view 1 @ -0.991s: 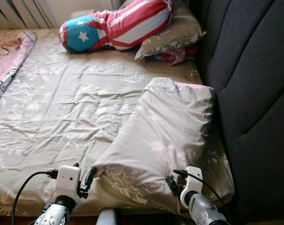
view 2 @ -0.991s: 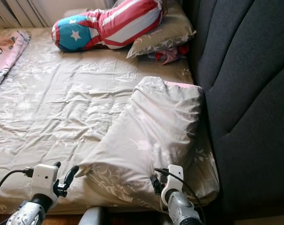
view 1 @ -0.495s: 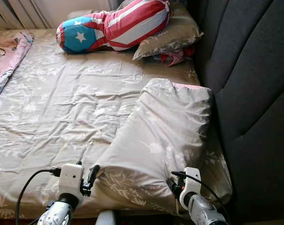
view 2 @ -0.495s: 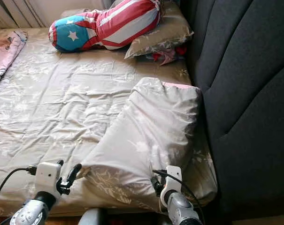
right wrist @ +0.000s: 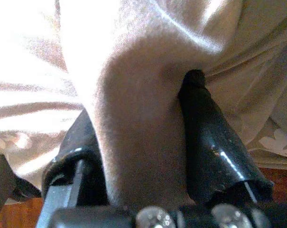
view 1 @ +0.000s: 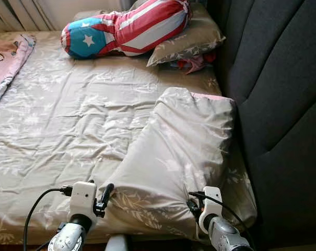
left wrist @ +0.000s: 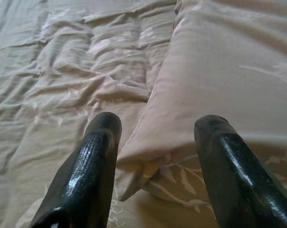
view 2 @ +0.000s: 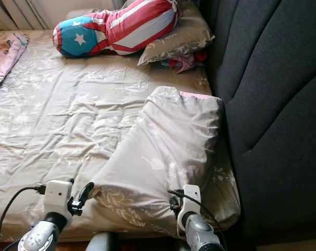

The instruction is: Clean up the room

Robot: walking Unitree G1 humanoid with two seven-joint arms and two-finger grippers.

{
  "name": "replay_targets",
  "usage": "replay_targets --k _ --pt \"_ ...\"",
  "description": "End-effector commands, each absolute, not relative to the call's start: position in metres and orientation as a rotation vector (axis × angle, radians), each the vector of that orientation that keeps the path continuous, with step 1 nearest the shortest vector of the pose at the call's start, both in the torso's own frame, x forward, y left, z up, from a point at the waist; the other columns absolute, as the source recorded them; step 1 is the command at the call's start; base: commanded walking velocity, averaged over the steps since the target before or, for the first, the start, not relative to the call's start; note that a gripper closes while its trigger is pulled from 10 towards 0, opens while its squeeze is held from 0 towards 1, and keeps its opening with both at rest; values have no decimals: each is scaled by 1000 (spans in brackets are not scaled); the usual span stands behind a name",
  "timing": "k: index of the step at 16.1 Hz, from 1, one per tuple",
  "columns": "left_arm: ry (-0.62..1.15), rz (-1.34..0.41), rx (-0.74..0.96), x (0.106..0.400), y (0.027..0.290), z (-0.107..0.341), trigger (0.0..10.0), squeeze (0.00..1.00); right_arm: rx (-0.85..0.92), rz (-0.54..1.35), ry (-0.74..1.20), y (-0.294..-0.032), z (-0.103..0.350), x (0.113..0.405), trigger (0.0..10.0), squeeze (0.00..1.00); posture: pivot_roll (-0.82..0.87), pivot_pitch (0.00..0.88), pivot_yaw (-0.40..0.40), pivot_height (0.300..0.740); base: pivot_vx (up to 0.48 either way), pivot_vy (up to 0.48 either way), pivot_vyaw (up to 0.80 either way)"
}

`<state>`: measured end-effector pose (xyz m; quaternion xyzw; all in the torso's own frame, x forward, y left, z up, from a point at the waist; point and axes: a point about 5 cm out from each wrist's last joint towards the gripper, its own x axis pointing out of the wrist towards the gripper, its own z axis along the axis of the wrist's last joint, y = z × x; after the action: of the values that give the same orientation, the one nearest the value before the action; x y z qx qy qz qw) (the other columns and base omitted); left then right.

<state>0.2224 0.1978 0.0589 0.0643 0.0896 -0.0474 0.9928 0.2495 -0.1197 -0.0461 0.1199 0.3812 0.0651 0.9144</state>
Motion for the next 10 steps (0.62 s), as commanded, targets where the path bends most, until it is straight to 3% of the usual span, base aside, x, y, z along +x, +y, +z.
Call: replay_targets --k 1,6,10 --pt "185 -89 133 223 198 55 10000 0 240 144 923 -113 -67 220 0 0 110 165 -14 661 0 0 0" --pt "161 -76 123 236 193 55 10000 0 205 97 883 -127 -61 230 0 0 88 114 -34 661 0 0 0" --pt "142 -59 110 245 190 52 10000 0 155 -49 813 -160 -54 240 0 0 56 62 -56 661 0 0 0"
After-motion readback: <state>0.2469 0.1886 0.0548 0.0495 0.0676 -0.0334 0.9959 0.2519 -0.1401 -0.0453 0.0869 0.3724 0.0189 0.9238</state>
